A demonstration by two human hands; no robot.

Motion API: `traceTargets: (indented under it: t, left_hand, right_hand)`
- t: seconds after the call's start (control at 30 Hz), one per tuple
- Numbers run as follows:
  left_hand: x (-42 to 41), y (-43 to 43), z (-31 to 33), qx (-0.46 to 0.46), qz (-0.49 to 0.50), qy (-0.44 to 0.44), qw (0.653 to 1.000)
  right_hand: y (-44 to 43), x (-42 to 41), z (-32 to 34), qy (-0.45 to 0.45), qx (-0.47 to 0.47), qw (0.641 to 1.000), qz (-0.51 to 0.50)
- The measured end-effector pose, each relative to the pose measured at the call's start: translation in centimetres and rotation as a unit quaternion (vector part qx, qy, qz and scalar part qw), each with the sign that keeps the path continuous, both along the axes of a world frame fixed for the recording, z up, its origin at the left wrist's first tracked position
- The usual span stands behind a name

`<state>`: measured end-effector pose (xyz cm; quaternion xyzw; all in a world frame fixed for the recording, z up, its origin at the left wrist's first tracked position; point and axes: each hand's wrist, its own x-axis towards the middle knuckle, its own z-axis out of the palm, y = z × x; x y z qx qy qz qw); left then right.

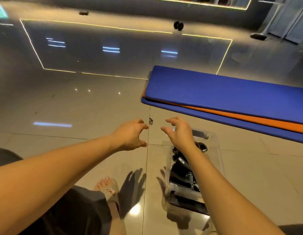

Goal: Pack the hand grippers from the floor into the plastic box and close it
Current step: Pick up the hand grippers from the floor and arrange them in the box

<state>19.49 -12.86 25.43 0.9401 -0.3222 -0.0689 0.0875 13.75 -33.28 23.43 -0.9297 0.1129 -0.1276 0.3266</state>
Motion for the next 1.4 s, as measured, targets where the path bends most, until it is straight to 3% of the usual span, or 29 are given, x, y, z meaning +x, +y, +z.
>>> traceTargets:
  t: [0.27, 0.5, 0.73, 0.93, 1.07, 1.23, 1.4]
  left_hand:
    - [-6.6, 14.8, 7.1, -0.042, 0.146, -0.005, 0.988]
    - [-14.2, 28.2, 11.0, -0.040, 0.276, -0.043, 0.959]
    - [-18.8, 41.4, 14.3, -0.007, 0.380, -0.052, 0.923]
    - [-20.3, 53.2, 14.0, -0.073, 0.488, -0.035, 0.869]
    - [-21.5, 61.1, 12.3, -0.167, 0.580, -0.072, 0.794]
    - [-23.1, 69.7, 9.5, -0.190, 0.656, -0.056, 0.728]
    - [-21.5, 75.9, 5.7, -0.182, 0.697, 0.006, 0.693]
  right_hand:
    - [15.2, -2.7, 6.9, -0.029, 0.007, 0.991, 0.131]
    - [27.5, -5.9, 8.5, -0.029, 0.032, 0.976, 0.214]
    - [41.2, -5.7, 9.3, -0.014, 0.045, 0.938, 0.344]
    - [53.4, -4.4, 8.2, 0.013, 0.042, 0.893, 0.447]
    - [61.7, -3.0, 7.2, 0.036, 0.011, 0.866, 0.498]
    - [70.9, -1.5, 7.0, 0.080, -0.022, 0.832, 0.548]
    - [76.8, 2.6, 5.3, 0.108, -0.043, 0.839, 0.532]
